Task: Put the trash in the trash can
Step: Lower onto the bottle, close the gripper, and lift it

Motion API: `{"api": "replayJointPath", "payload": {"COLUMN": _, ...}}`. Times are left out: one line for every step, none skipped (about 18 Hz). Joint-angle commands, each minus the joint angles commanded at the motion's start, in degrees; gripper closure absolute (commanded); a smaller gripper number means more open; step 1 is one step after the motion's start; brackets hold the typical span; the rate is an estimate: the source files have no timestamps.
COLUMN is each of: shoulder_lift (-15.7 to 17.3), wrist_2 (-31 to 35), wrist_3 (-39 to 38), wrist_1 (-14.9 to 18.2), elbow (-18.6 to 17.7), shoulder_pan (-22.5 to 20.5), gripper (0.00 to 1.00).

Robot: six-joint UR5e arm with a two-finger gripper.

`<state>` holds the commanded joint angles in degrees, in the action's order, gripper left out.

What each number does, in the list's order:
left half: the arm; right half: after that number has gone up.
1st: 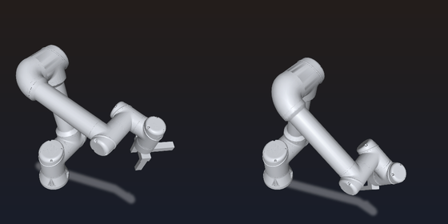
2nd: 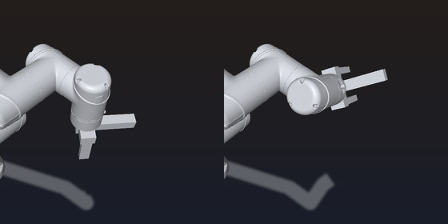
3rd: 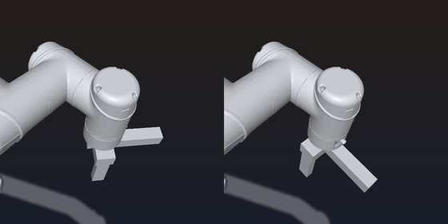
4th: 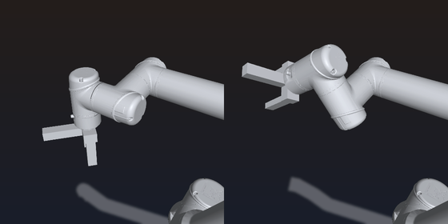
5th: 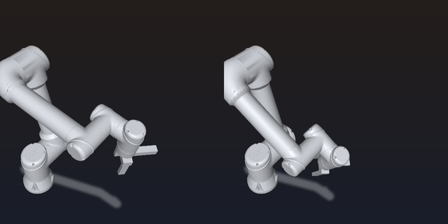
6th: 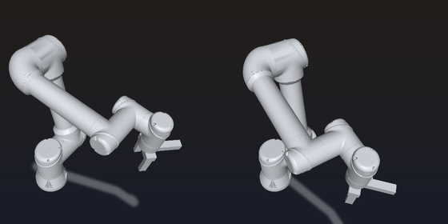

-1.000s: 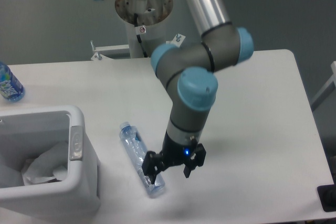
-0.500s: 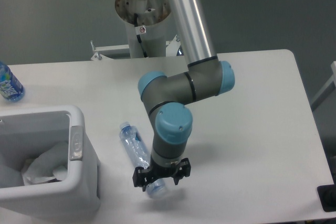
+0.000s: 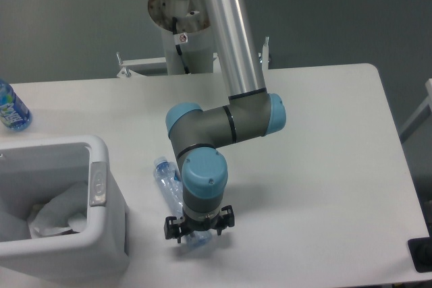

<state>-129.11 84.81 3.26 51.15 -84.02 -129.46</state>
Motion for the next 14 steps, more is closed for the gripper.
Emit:
{"api": "replayJointPath", "payload": {"shoulder_lift": 0.0, "wrist_2": 0.0, "wrist_3": -0.18, "wrist_1": 0.09, "elbow": -0.09, "shoulder_pan": 0.0, "gripper": 0.18}}
{"api": "replayJointPath", "payload": {"shoulder_lift": 0.09, "wrist_2": 0.09, "wrist_3": -0.35, "wrist_1": 0.09, "elbow": -0.09, "shoulder_pan": 0.0, "gripper": 0.28}}
{"api": "replayJointPath", "payload": {"shoulder_lift": 0.17, "wrist_2": 0.0, "wrist_3": -0.27, "wrist_1": 0.09, "elbow": -0.09, "shoulder_pan": 0.0, "gripper": 0.32}}
{"api": "replayJointPath", "payload": {"shoulder_lift": 0.26, "wrist_2": 0.09, "wrist_3": -0.27, "wrist_1": 0.09, "elbow": -0.09, "shoulder_pan": 0.0, "gripper": 0.36}}
{"api": "replayJointPath", "payload": {"shoulder_lift": 0.26, "wrist_2": 0.09, "wrist_3": -0.27, "wrist_1": 0.09, "elbow": -0.09, "shoulder_pan": 0.0, "gripper": 0.37}}
{"api": "replayJointPath", "payload": {"shoulder_lift": 0.26, "wrist_2": 0.09, "wrist_3": -0.27, "wrist_1": 0.09, "elbow": -0.09, "shoulder_pan": 0.0, "gripper": 0.37}}
{"api": "replayJointPath", "payload": {"shoulder_lift": 0.26, "wrist_2": 0.09, "wrist_3": -0.27, "wrist_1": 0.0, "elbow": -0.09, "shoulder_pan": 0.0, "gripper": 0.37}}
{"api": "replayJointPath", "payload": {"shoulder_lift": 0.26, "wrist_2": 0.09, "wrist_3": -0.18, "wrist_1": 0.0, "elbow": -0.09, "shoulder_pan": 0.0, "gripper": 0.37}}
{"api": "replayJointPath", "payload": {"shoulder_lift": 0.35, "wrist_2": 0.09, "wrist_3": -0.18, "wrist_1": 0.0, "elbow": -0.09, "shoulder_pan": -0.09, "gripper": 0.4}}
{"api": "replayJointPath", "payload": {"shoulder_lift": 0.44, "wrist_2": 0.09, "wrist_3": 0.08, "wrist_1": 0.0, "elbow": -0.09, "shoulder_pan": -0.09, "gripper": 0.41}}
{"api": "replayJointPath", "payload": {"shoulder_lift": 0.44, "wrist_2": 0.09, "wrist_3": 0.26, "wrist_1": 0.0, "elbow": 0.0, "shoulder_pan": -0.09, "gripper": 0.41}}
{"api": "replayJointPath", "payload": {"shoulder_lift": 0.61, "wrist_2": 0.0, "wrist_3": 0.43, "wrist_1": -0.09, "elbow": 0.17, "shoulder_pan": -0.09, "gripper": 0.41}}
{"api": "replayJointPath", "payload": {"shoulder_lift": 1.05, "wrist_2": 0.0, "wrist_3": 0.44, "wrist_1": -0.17, "elbow": 0.44, "shoulder_pan": -0.17, "gripper": 0.41}}
{"api": "replayJointPath", "payload": {"shoulder_lift": 1.75, "wrist_2": -0.09, "wrist_3": 0.78, "wrist_1": -0.18, "elbow": 1.05, "shoulder_pan": -0.52, "gripper": 0.41}}
